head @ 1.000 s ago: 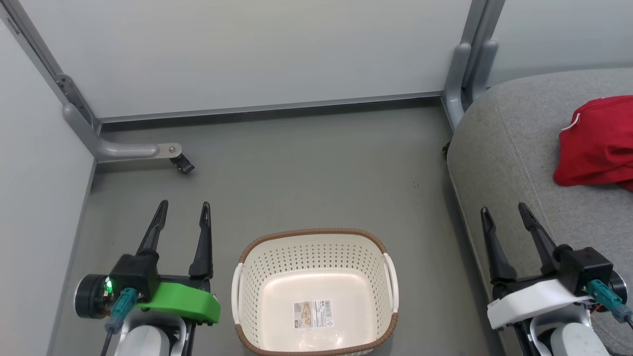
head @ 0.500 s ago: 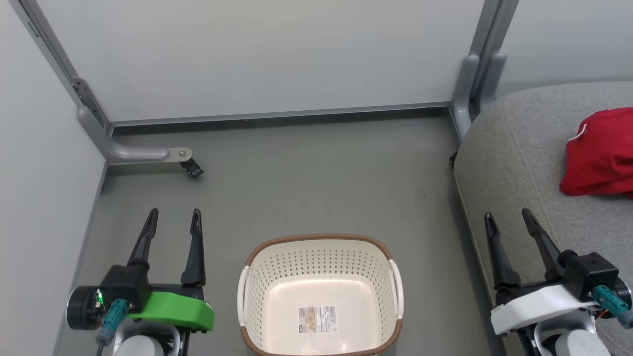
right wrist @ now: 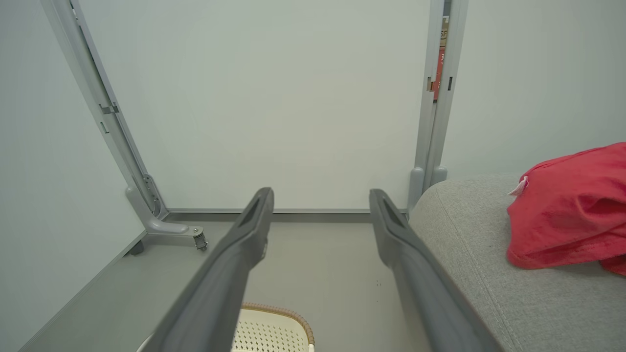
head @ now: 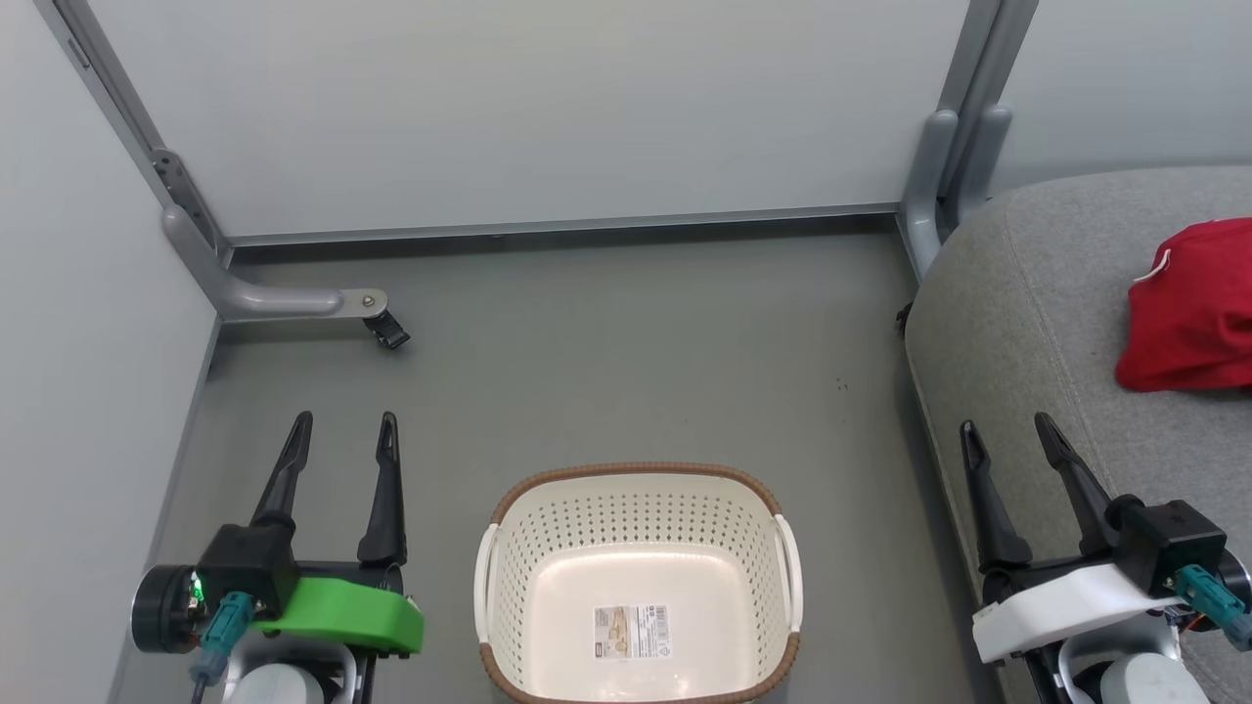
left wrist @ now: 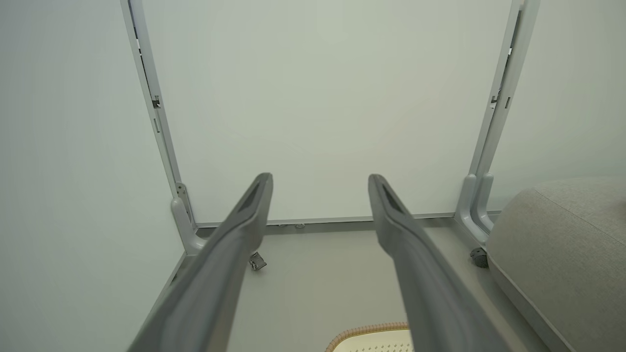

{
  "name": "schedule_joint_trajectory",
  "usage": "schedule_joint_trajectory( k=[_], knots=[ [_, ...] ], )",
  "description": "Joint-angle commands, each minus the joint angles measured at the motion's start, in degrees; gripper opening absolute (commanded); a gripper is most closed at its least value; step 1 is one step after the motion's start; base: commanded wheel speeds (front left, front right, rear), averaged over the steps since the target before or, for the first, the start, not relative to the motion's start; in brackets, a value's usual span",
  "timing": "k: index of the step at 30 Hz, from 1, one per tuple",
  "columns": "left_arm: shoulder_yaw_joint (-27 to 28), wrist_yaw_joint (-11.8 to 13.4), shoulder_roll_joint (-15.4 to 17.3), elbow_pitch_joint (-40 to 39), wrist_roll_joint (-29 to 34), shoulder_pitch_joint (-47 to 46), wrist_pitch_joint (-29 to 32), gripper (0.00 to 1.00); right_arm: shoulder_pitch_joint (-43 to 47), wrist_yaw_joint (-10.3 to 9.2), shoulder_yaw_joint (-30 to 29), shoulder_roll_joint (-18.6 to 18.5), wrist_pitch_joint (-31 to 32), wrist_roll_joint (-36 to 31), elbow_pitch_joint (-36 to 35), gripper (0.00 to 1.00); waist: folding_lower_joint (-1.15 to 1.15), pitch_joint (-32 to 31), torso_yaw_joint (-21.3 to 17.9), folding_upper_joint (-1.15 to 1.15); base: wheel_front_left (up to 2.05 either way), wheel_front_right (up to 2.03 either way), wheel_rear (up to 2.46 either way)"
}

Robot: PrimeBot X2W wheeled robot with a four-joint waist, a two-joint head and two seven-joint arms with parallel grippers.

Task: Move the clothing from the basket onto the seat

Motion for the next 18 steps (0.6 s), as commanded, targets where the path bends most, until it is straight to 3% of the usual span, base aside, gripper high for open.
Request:
schedule_joint_trajectory(
  k=[1,2,6,18],
  knots=[
    [0.3,-0.18,-0.03,-0.26,0.46,1.05,-0.2,1.0,0.99,-0.04,-0.09,-0.15,0.09,0.1,0.02,1.0,0.0,-0.04,0.04,0.0,0.0,0.0,0.0],
    [0.19,0.0,-0.03,-0.09,0.04,0.02,0.01,0.0,0.01,0.0,0.02,0.0,-0.01,0.04,0.09,0.0,0.0,-0.04,0.04,0.0,0.0,0.0,0.0],
    [0.17,-0.02,-0.21,1.94,-0.67,0.44,0.54,0.0,0.38,0.0,0.21,0.46,0.09,0.59,1.97,0.0,0.0,-0.05,0.02,0.0,0.0,0.0,0.0],
    [2.35,-0.81,-0.51,2.3,-13.71,0.02,4.0,0.0,-0.72,0.0,-0.4,0.19,2.78,13.79,3.53,0.0,0.0,-0.06,-0.65,0.0,0.0,0.0,0.0]
  ],
)
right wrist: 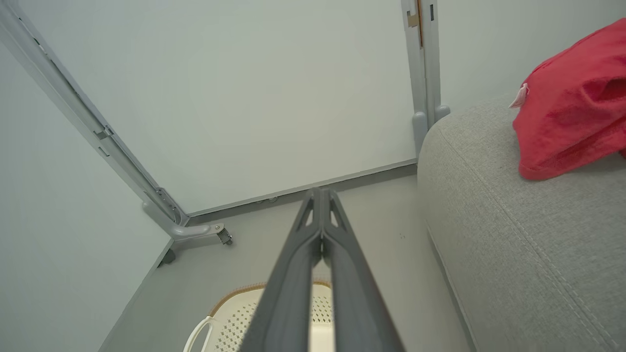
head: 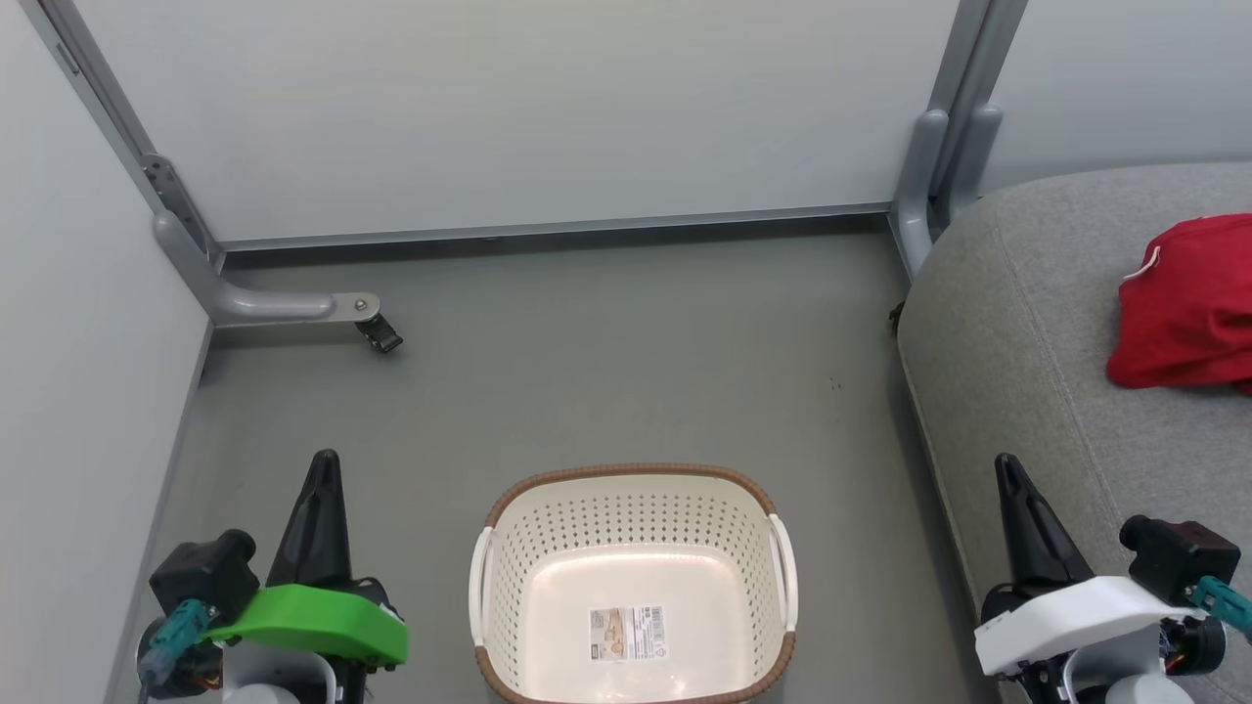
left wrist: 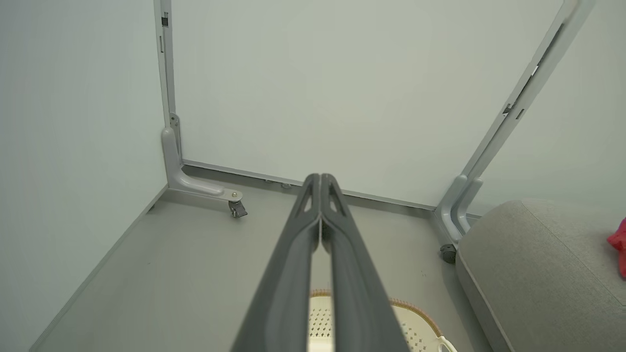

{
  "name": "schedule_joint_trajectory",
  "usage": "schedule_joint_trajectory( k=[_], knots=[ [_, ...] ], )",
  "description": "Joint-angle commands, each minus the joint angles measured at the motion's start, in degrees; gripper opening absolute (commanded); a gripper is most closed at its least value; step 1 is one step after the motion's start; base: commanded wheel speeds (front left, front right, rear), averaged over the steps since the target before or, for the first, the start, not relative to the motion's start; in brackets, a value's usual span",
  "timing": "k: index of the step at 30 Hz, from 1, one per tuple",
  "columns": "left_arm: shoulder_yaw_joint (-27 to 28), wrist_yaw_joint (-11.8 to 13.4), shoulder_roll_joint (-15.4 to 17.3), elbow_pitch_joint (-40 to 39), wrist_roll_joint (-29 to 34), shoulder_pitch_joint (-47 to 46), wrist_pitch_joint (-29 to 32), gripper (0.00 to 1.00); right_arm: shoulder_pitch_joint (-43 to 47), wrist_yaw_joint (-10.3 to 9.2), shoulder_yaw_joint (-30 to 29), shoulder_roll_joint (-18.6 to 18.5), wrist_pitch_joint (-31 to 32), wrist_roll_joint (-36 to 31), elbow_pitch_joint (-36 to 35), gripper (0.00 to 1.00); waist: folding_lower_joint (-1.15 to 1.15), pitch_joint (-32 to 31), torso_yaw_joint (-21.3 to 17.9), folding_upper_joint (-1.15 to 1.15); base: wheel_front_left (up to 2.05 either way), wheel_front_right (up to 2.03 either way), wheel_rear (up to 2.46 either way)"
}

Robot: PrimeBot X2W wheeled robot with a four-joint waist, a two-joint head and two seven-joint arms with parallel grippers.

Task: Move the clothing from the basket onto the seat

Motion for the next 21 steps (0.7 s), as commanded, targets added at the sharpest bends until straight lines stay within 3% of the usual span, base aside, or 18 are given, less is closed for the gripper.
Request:
schedule_joint_trajectory(
  k=[1,21],
  knots=[
    [0.71,-0.44,0.05,-0.79,-2.82,-1.0,0.65,0.0,-1.6,0.0,-0.36,-0.43,0.5,2.84,-0.45,0.0,0.0,0.0,-0.1,0.0,0.0,0.0,0.0],
    [3.45,-1.51,-0.38,-0.48,-20.72,-1.5,5.16,0.0,-3.13,-0.01,-1.3,-0.73,4.27,20.73,1.73,0.0,0.0,-0.02,-1.22,0.0,0.0,0.0,0.0]
  ],
)
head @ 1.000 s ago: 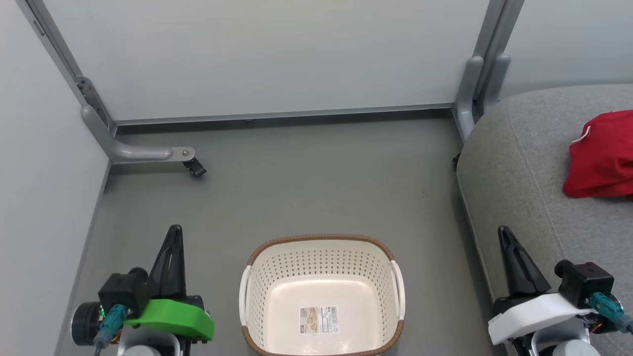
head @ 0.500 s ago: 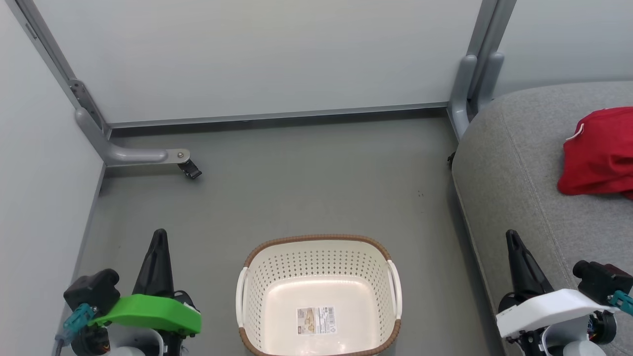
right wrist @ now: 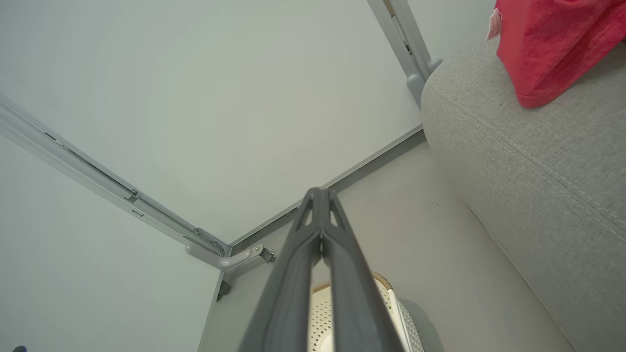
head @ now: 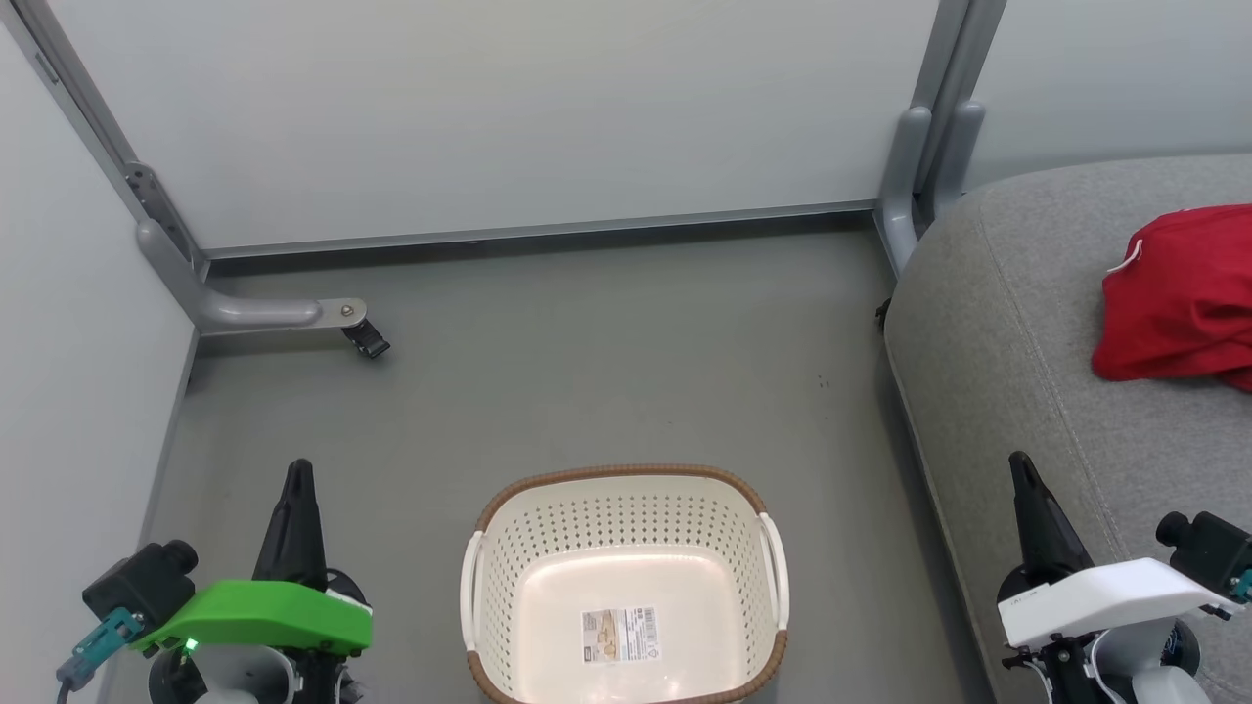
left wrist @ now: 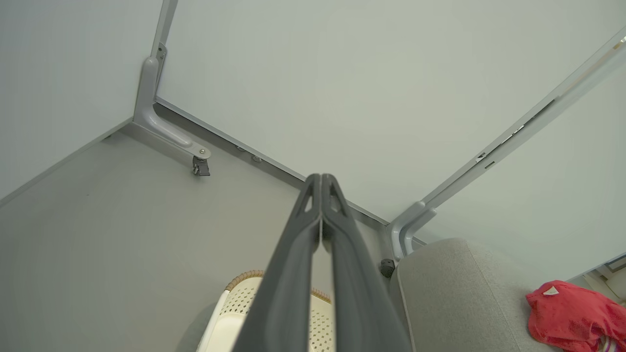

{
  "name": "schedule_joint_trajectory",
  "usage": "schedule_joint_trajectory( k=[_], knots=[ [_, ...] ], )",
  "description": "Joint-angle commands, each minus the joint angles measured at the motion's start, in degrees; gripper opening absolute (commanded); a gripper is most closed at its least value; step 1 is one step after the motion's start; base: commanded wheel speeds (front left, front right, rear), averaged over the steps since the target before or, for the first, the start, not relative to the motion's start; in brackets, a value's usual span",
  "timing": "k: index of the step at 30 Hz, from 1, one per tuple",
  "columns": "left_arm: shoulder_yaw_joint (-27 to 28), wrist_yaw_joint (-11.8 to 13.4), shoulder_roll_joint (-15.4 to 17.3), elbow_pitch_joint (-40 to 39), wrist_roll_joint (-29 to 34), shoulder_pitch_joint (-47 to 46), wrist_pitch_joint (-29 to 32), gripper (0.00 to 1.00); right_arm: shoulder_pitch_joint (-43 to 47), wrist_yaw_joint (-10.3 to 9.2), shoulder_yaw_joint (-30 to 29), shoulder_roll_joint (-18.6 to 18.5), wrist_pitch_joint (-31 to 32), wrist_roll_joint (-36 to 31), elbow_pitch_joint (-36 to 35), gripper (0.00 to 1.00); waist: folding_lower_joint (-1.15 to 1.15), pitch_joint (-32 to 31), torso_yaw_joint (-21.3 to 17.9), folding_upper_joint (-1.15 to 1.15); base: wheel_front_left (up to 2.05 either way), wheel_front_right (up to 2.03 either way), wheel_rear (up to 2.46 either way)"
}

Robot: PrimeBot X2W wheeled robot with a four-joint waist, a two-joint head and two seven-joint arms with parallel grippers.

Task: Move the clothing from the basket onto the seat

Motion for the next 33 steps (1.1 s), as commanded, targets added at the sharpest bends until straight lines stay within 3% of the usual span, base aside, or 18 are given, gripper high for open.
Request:
schedule_joint_trajectory(
  k=[1,33],
  knots=[
    [0.6,-0.32,-0.08,-0.56,-2.2,-1.44,0.48,0.0,-1.57,-0.01,-0.32,-0.46,0.5,2.14,-0.32,0.0,0.0,0.0,-0.09,0.0,0.0,0.0,0.0],
    [4.09,-1.69,-0.57,-0.02,-23.98,-2.18,6.11,0.0,-3.4,-0.02,-1.63,-0.7,5.25,23.87,2.38,0.0,0.0,-0.04,-1.89,0.0,0.0,0.0,0.0]
  ],
)
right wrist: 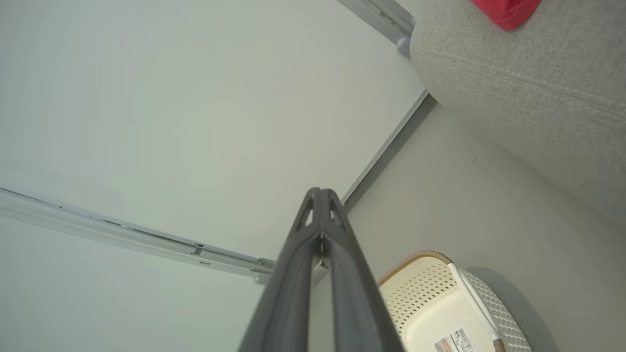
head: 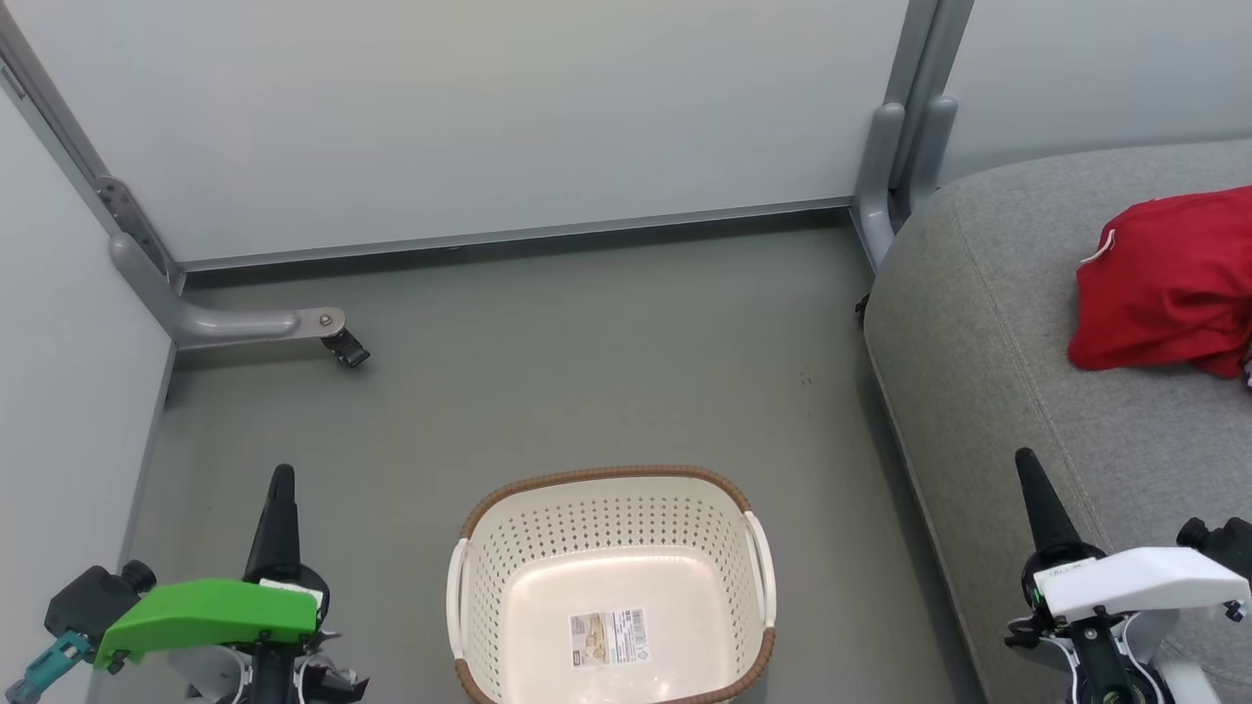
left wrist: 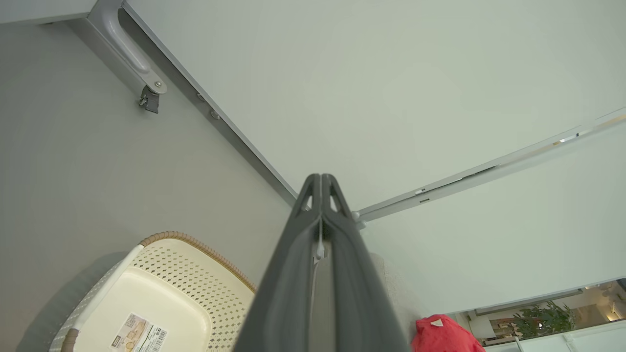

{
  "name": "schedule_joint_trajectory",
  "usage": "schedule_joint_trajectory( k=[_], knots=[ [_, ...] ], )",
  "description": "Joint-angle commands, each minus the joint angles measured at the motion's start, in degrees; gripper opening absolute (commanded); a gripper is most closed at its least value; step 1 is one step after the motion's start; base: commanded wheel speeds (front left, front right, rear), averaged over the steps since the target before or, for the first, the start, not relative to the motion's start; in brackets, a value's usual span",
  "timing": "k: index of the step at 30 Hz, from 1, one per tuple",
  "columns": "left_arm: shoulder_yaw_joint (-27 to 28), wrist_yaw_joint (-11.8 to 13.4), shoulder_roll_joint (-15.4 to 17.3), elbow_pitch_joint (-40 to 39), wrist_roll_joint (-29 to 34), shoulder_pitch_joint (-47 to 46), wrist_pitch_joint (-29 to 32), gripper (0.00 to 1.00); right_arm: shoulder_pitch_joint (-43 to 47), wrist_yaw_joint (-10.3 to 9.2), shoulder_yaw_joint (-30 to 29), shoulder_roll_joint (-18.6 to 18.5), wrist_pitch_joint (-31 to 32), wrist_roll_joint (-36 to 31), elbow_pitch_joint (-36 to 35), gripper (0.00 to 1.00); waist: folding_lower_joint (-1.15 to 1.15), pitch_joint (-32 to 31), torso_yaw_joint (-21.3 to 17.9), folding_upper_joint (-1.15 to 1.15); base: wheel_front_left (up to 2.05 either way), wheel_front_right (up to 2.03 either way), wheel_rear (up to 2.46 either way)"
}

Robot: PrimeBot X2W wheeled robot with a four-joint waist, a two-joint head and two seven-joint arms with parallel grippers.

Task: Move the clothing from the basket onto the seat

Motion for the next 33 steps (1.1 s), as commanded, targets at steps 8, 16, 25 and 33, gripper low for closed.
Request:
schedule_joint_trajectory(
  k=[8,16,25,33],
  knots=[
    [1.11,-0.61,-0.02,-0.22,-5.49,-1.77,1.34,0.0,-1.64,-0.01,-0.52,-0.47,1.28,5.51,0.3,0.0,0.0,-0.01,-0.48,0.0,0.0,0.0,0.0],
    [1.78,-0.95,-0.12,-0.11,-9.76,-1.83,2.45,0.0,-1.95,-0.01,-0.8,-0.5,2.21,9.75,0.87,0.0,0.0,-0.02,-0.94,0.0,0.0,0.0,0.0],
    [2.51,-1.16,-0.24,0.02,-14.12,-1.9,3.58,0.0,-2.31,-0.01,-1.1,-0.52,3.24,14.02,1.43,0.0,0.0,-0.03,-1.44,0.0,0.0,0.0,0.0],
    [3.04,-1.44,-0.34,0.14,-17.73,-2.03,4.57,0.0,-2.57,-0.01,-1.35,-0.52,4.01,17.62,1.9,0.0,0.0,-0.04,-1.88,0.0,0.0,0.0,0.0]
  ],
)
